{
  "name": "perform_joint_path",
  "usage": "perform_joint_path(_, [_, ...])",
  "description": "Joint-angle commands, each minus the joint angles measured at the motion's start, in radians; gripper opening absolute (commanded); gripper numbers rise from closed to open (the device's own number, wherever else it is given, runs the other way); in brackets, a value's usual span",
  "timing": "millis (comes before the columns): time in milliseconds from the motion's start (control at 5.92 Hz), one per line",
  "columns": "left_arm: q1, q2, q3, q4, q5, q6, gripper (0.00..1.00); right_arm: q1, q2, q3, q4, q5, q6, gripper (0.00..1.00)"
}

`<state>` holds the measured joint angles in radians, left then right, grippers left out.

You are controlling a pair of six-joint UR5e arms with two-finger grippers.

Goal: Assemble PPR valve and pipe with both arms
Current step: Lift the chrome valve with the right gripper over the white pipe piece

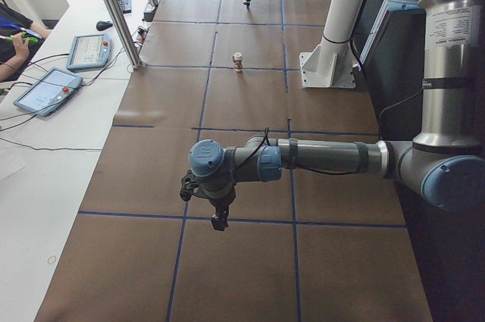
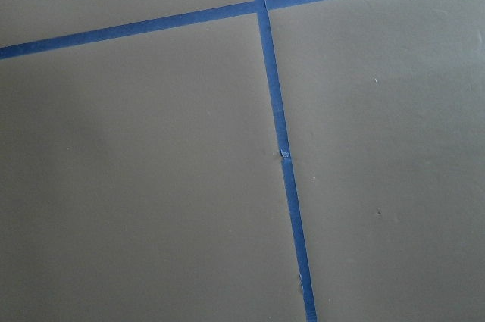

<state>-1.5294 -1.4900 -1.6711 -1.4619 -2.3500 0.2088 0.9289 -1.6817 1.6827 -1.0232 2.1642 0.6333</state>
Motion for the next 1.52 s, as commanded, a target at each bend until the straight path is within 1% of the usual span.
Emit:
perform_joint_path(0, [0.0, -0.004, 0.001, 0.0, 0.0, -0.005, 1.0, -0.001, -0.015, 0.002, 0.002, -0.023, -0.01, 0.01])
perform_joint_path(338, [0.0, -0.004, 0.001, 0.0, 0.0, -0.012, 1.0, 0.001, -0.006, 0.053, -0.012, -0.011, 0.002, 0.0])
perform_joint_path(507, [0.0, -0.006, 0.001, 0.0, 0.0, -0.012, 1.0, -0.001, 0.029, 0.13, -0.125, -0.006, 0.003, 0.0])
perform_joint_path(676, [0.0, -0.006, 0.001, 0.0, 0.0, -0.015, 1.0, -0.001, 0.153, 0.203, -0.325, -0.009, 0.037, 0.0])
perform_joint_path(845, [0.002, -0.009, -0.002, 0.0, 0.001, -0.05, 1.0, -0.01, 0.321, 0.198, -0.453, -0.012, 0.128, 0.0])
perform_joint_path(1014, [0.003, -0.013, -0.004, 0.0, 0.003, -0.104, 1.0, -0.056, 0.456, 0.196, -0.573, -0.02, 0.213, 0.0])
perform_joint_path(1182, [0.006, -0.018, -0.005, -0.002, 0.006, -0.155, 1.0, -0.115, 0.57, 0.193, -0.647, -0.052, 0.359, 0.0])
perform_joint_path(1351, [0.009, -0.027, -0.006, -0.005, 0.006, -0.157, 1.0, -0.187, 0.656, 0.186, -0.664, -0.119, 0.528, 0.0])
